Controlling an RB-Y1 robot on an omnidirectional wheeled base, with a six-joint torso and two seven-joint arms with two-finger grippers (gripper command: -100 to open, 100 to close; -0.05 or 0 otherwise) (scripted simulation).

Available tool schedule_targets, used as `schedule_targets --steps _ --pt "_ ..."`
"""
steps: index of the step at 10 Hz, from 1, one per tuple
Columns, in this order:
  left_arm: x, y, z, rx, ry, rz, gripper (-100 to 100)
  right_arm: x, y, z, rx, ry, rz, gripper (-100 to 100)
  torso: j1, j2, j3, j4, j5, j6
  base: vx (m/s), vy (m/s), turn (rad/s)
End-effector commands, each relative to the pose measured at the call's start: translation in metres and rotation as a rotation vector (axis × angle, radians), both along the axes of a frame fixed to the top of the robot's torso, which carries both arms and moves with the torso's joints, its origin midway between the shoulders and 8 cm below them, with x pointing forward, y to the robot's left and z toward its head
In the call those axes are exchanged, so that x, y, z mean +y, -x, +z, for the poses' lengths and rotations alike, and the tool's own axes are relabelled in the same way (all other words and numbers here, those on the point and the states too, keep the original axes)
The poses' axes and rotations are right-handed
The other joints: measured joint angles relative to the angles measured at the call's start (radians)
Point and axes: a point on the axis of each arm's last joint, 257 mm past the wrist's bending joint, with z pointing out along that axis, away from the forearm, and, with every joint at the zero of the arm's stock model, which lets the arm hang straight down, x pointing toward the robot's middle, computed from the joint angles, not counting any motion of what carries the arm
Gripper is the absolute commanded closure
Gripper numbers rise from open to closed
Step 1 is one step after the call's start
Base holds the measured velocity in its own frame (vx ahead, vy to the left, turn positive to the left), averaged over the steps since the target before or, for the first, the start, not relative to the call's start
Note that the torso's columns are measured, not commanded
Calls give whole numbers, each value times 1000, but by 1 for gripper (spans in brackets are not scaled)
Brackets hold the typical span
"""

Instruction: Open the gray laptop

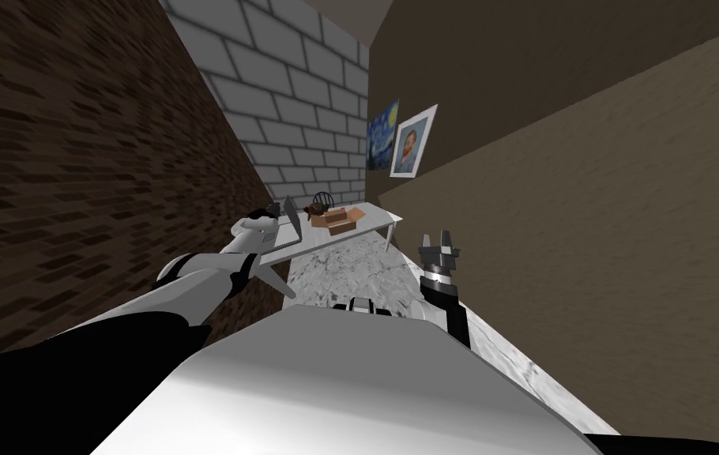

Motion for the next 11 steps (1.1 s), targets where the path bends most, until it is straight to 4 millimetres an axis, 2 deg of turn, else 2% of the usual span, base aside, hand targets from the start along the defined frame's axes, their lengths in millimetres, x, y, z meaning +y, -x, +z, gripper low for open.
schedule_targets --steps 1,2,4,5,7,8,9,11 --pt "0 12 -21 30 17 -1 100 0 0 0 0 0 0 0 2 -4 -2 -1 1 -2 144 45 172" --pt "0 15 -26 37 12 -2 100 0 0 0 0 0 0 0 3 -4 -3 -2 1 0 83 32 2" --pt "-13 7 -3 1 -13 -31 100 0 0 0 0 0 0 0 -1 4 2 1 0 0 13 13 -21" --pt "-4 19 -29 42 26 -5 100 0 0 0 0 0 0 0 -1 5 3 2 -1 0 102 35 216" --pt "-6 26 -40 57 22 -10 100 0 0 0 0 0 0 0 2 -6 -4 -2 1 0 119 26 85" --pt "-10 26 -37 53 10 -21 100 0 0 0 0 0 0 0 1 -1 -1 -1 1 1 5 15 -29" --pt "-19 21 -22 28 -6 -42 100 0 0 0 0 0 0 0 0 4 2 1 0 0 -17 6 -4" --pt "-31 16 -5 0 -25 -66 100 0 0 0 0 0 0 0 -1 3 2 1 0 0 -12 -2 4"
